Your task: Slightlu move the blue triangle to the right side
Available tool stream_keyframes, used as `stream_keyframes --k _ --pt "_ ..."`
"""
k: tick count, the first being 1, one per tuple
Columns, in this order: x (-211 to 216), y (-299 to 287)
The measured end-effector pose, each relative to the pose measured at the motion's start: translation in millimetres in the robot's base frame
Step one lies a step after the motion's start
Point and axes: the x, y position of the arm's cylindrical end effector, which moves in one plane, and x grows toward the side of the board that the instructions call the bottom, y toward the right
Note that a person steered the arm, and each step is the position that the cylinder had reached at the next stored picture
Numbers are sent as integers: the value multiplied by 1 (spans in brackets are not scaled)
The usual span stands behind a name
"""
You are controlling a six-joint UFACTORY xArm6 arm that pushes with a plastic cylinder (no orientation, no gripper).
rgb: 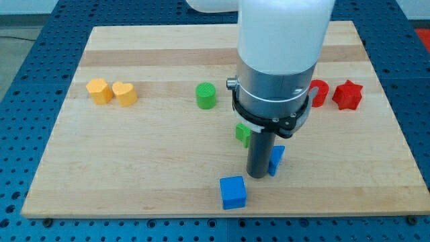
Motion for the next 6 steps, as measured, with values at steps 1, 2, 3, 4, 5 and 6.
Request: stream_keyframes --k 1,2,3,4,5,6 --pt "-17 -22" --pt "-24 -22" --pt "-24 -9" --pt "-22 1" --pt "-13 1" --pt "-6 2"
